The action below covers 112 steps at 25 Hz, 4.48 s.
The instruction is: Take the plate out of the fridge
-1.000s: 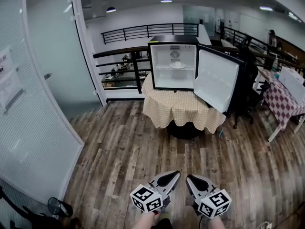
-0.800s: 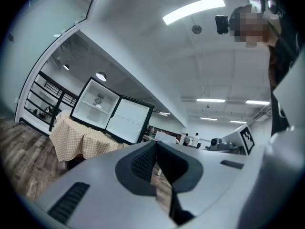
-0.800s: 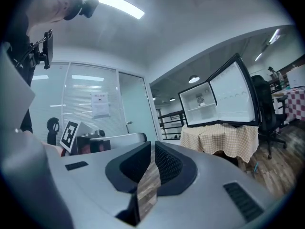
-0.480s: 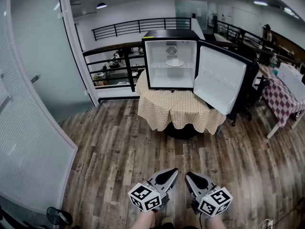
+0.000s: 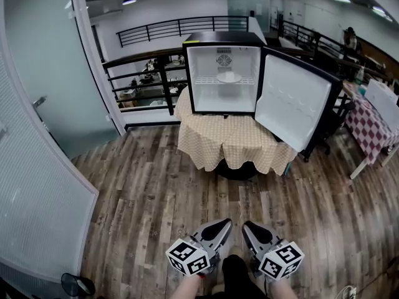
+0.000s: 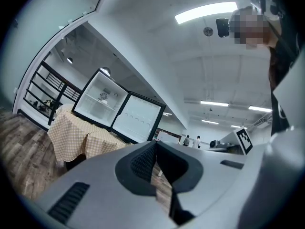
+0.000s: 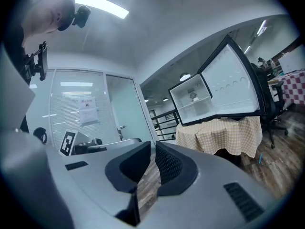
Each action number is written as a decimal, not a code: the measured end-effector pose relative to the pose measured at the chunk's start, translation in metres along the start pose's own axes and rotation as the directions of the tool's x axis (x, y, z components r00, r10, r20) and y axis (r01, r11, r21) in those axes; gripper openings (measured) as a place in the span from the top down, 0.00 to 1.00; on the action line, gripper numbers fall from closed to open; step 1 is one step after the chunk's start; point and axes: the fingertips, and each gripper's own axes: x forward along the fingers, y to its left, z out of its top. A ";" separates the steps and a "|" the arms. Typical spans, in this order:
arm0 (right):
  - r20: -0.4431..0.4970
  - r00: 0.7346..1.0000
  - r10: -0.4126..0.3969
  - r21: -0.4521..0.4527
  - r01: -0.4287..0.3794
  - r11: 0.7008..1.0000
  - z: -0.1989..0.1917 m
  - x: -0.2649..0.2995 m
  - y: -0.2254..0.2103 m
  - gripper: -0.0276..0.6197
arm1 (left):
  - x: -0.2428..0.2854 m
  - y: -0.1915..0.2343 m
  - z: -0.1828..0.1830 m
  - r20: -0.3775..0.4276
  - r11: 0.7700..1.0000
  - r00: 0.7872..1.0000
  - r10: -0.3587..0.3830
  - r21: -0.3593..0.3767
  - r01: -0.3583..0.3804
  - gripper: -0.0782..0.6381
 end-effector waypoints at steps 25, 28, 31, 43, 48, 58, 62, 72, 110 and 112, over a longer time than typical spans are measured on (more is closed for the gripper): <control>-0.028 0.999 0.020 0.081 -0.018 0.997 0.063 0.144 -0.145 0.88 | 0.143 0.140 0.057 0.000 0.998 0.998 0.056 -0.002 -0.056 0.88; -0.027 1.000 0.012 0.102 -0.010 0.995 0.070 0.155 -0.166 0.88 | 0.164 0.152 0.061 -0.008 0.999 0.999 0.052 -0.002 -0.052 0.88; -0.021 1.000 0.005 0.112 -0.002 0.994 0.079 0.167 -0.187 0.88 | 0.183 0.164 0.065 -0.014 0.999 0.999 0.052 0.002 -0.052 0.88; 0.000 0.998 0.056 0.146 -0.056 0.988 0.102 0.203 -0.223 0.88 | 0.225 0.196 0.081 0.003 0.997 0.997 0.075 0.017 -0.075 0.88; 0.004 0.998 0.063 0.158 -0.063 0.986 0.105 0.211 -0.228 0.88 | 0.231 0.204 0.084 0.007 0.997 0.997 0.079 0.023 -0.079 0.88; 0.008 0.999 0.035 0.179 -0.036 0.983 0.116 0.241 -0.256 0.88 | 0.270 0.232 0.094 0.004 0.999 1.000 0.028 0.023 -0.028 0.88; 0.022 0.999 0.025 0.186 -0.029 0.982 0.131 0.265 -0.271 0.88 | 0.292 0.253 0.110 0.014 1.000 1.000 0.002 0.028 -0.002 0.88; 0.028 1.000 0.001 0.231 -0.007 0.973 0.152 0.329 -0.305 0.88 | 0.334 0.313 0.132 -0.009 1.000 1.000 -0.027 0.003 0.027 0.88; 0.098 0.988 -0.117 0.485 0.055 0.872 0.201 0.507 -0.389 0.88 | 0.410 0.474 0.184 -0.033 0.992 0.992 -0.120 -0.054 0.118 0.88; 0.102 0.988 -0.119 0.513 0.050 0.857 0.207 0.512 -0.395 0.88 | 0.415 0.477 0.188 -0.036 0.992 0.992 -0.123 -0.047 0.121 0.88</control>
